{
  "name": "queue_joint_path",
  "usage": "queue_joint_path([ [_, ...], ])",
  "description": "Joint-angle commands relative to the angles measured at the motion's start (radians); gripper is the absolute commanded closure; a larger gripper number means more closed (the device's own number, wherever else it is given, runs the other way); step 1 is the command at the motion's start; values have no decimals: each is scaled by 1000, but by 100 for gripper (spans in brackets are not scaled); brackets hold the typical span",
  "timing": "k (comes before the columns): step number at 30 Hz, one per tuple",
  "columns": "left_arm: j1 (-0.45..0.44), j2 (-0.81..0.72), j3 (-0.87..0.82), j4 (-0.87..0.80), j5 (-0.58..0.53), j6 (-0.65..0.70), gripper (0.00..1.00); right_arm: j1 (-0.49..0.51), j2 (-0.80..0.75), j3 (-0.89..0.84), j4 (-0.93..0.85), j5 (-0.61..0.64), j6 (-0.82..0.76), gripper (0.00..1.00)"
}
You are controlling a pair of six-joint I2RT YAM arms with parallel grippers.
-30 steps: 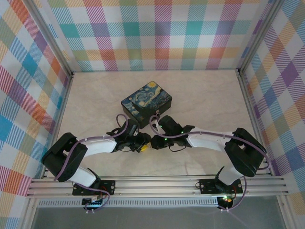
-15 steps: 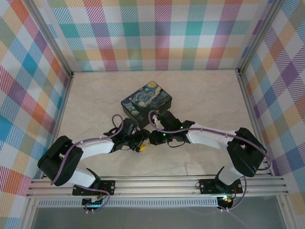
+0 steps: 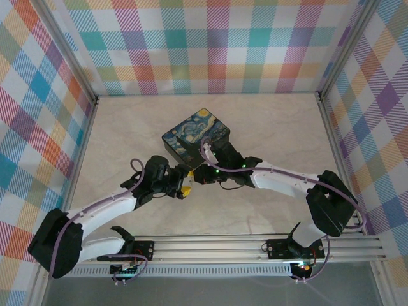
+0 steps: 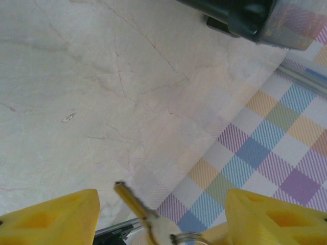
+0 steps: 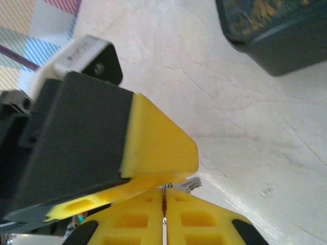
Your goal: Unlock a padlock with a key
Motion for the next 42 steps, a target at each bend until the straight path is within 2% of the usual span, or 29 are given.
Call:
queue_joint_path([
  [1,30,-60,-9,-96,-25,-42,33,-2,11,42,62,-28,31,92],
  [7,63,-117,-15,-119,-51,-69,34,-2,41,59,107,-88,53,92],
  [14,72,-69,1,-77,-27,-65,42,-1,39,51,132,-121,77,92],
  [18,74,-52,23,-95,-20,-44,49,0,23,44,110,-125,68,92],
  [22,76,-55,15,-84,-29,-49,61,0,12,32,96,-123,65,91],
  [42,93,-77,0,-47,-13,-72,70,0,-28,-15,123,-121,76,91],
])
